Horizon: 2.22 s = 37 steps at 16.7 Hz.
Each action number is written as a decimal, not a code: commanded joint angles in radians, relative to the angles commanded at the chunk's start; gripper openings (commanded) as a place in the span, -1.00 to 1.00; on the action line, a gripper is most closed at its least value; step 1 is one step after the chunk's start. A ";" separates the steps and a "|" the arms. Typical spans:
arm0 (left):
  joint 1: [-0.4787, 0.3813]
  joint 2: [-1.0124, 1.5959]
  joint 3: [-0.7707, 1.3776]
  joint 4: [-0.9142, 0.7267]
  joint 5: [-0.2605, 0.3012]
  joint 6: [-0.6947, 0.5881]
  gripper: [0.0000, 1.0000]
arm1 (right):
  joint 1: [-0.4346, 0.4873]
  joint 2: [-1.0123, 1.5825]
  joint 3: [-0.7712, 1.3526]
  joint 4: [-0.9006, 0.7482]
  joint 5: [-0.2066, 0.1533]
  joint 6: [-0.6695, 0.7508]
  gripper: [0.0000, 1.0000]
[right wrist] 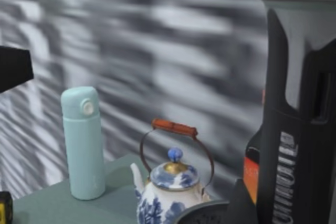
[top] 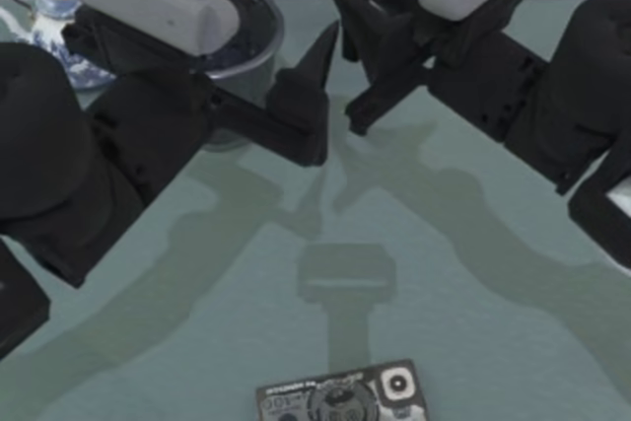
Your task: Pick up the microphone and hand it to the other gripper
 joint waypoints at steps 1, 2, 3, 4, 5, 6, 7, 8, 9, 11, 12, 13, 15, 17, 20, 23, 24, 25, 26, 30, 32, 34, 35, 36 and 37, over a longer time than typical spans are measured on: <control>-0.015 0.019 0.012 0.008 -0.003 0.001 1.00 | 0.000 0.000 0.000 0.000 0.000 0.000 -1.00; -0.022 0.029 0.018 0.012 -0.005 0.002 1.00 | 0.000 0.000 0.000 0.000 0.000 0.000 -1.00; -0.024 0.030 0.018 0.013 -0.005 0.002 1.00 | 0.000 0.000 0.000 0.000 0.000 0.000 -1.00; -0.024 0.030 0.018 0.013 -0.005 0.002 1.00 | 0.000 0.000 0.000 0.000 0.000 0.000 -1.00; -0.024 0.030 0.018 0.013 -0.005 0.002 1.00 | 0.000 0.000 0.000 0.000 0.000 0.000 -1.00; -0.020 0.027 0.014 0.011 -0.004 0.002 1.00 | 0.000 0.000 0.000 0.000 0.000 0.000 -1.00; -0.020 0.030 0.017 0.012 -0.003 0.002 1.00 | 0.000 0.000 0.000 0.000 0.000 0.000 -1.00; -0.019 0.043 0.029 0.016 -0.001 0.002 1.00 | 0.000 0.000 0.000 0.000 0.000 0.000 -1.00; -0.017 0.067 0.051 0.023 0.001 0.002 1.00 | 0.000 0.000 0.000 0.000 0.000 0.000 -1.00; -0.011 0.147 0.112 0.042 0.010 0.003 1.00 | 0.000 0.000 0.000 0.000 0.000 0.000 -1.00; -0.006 0.200 0.150 0.055 0.015 0.003 1.00 | 0.000 0.000 0.000 0.000 0.000 0.000 -1.00; -0.001 0.256 0.190 0.068 0.021 0.003 1.00 | 0.000 0.000 0.000 0.000 0.000 0.000 -1.00; 0.010 0.359 0.263 0.091 0.033 0.002 1.00 | 0.000 0.000 0.000 0.000 0.000 0.000 -1.00; 0.020 0.424 0.316 0.105 0.044 0.002 1.00 | 0.000 0.000 0.000 0.000 0.000 0.000 -1.00; 0.024 0.446 0.336 0.110 0.049 0.002 1.00 | 0.000 0.000 0.000 0.000 0.000 0.000 -1.00; 0.024 0.446 0.336 0.110 0.049 0.002 0.85 | 0.000 0.000 0.000 0.000 0.000 0.000 -1.00; 0.024 0.446 0.336 0.110 0.049 0.002 0.70 | 0.000 0.000 0.000 0.000 0.000 0.000 -1.00; 0.024 0.446 0.336 0.110 0.049 0.002 0.55 | 0.000 0.000 0.000 0.000 0.000 0.000 -1.00; 0.024 0.446 0.336 0.110 0.049 0.002 0.40 | 0.000 0.000 0.000 0.000 0.000 0.000 -1.00; 0.024 0.446 0.336 0.110 0.049 0.002 -0.21 | 0.000 0.000 0.000 0.000 0.000 0.000 -1.00; 0.024 0.446 0.336 0.110 0.049 0.002 -0.51 | 0.000 0.000 0.000 0.000 0.000 0.000 -1.00; 0.024 0.446 0.336 0.110 0.049 0.002 -0.81 | 0.000 0.000 0.000 0.000 0.000 0.000 -1.00; 0.024 0.446 0.336 0.110 0.049 0.002 -0.96 | 0.000 0.000 0.000 0.000 0.000 0.000 -1.00; 0.024 0.446 0.336 0.110 0.049 0.002 -1.00 | 0.000 0.000 0.000 0.000 0.000 0.000 -1.00; 0.024 0.446 0.336 0.110 0.049 0.002 -1.00 | 0.000 0.000 0.000 0.000 0.000 0.000 -1.00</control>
